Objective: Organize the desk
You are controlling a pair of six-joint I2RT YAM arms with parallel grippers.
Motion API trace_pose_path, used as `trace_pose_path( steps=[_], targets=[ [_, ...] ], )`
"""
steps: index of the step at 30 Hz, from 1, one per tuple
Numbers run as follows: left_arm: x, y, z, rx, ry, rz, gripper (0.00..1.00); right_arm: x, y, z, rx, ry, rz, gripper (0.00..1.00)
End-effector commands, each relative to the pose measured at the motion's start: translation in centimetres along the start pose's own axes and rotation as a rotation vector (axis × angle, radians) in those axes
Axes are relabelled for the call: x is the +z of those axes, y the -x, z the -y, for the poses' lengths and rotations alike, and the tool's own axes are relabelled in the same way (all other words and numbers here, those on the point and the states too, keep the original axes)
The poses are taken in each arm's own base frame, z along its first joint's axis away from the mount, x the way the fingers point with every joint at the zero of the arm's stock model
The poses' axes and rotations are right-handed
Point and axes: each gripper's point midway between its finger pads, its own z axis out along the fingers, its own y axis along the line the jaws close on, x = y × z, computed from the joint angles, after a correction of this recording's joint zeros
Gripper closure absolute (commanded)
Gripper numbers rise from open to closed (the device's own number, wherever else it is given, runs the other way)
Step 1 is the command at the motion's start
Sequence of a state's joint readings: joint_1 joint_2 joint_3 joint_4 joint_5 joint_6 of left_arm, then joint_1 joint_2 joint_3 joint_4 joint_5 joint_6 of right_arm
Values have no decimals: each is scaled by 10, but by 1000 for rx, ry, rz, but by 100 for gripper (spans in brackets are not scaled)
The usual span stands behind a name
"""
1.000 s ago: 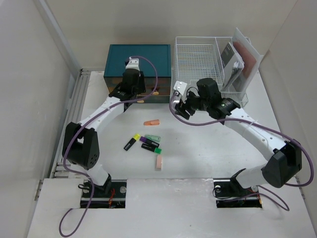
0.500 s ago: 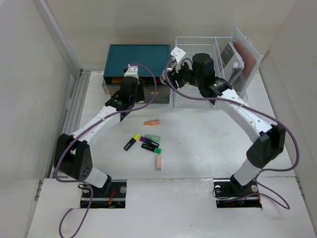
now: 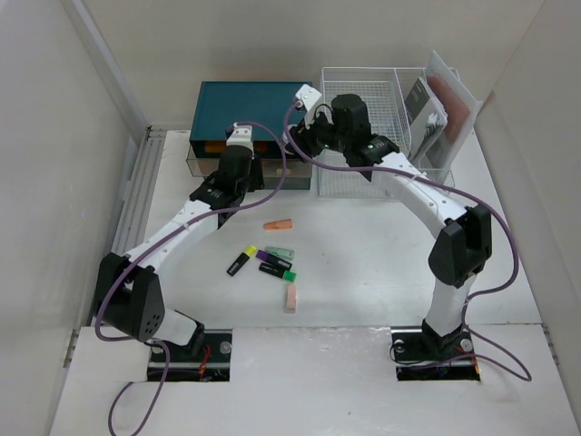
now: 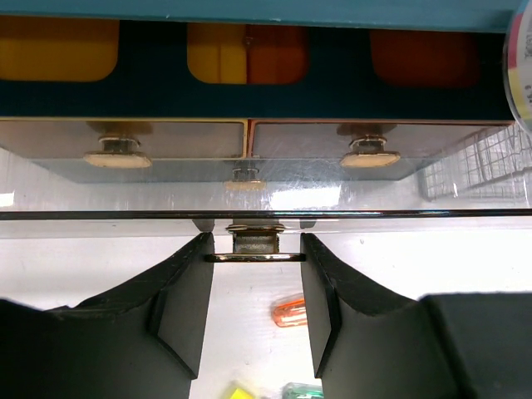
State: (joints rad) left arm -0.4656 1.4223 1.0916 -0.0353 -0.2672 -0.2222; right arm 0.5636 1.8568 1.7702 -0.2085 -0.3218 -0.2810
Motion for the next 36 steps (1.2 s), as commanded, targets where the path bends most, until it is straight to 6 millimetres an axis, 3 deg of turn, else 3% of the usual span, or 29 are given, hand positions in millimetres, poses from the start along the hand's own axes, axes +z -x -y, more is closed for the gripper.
trace_pose_path(
  steps=[1, 19, 21, 26, 28, 32, 36],
  targets=[
    [-15, 10, 2, -4, -23, 33, 87, -1, 27, 4, -7, -19, 61, 100],
    [-18, 18, 3, -10, -28, 50, 87, -21, 4, -26, -33, 51, -29, 100],
    [-18, 18, 3, -10, -28, 50, 87, -21, 4, -25, -42, 51, -29, 92],
    [-16, 18, 4, -10, -27, 49, 87, -21, 2, -26, -40, 53, -37, 43],
    [-14, 20, 5, -10, -27, 49, 87, -20, 0, -26, -40, 53, -37, 38],
    [-7, 19, 8, -6, -24, 38, 87, -28, 14, -23, -53, 32, -1, 24],
    [-1, 23, 7, -11, -24, 38, 87, -40, 28, -23, -64, 22, 33, 19]
  ],
)
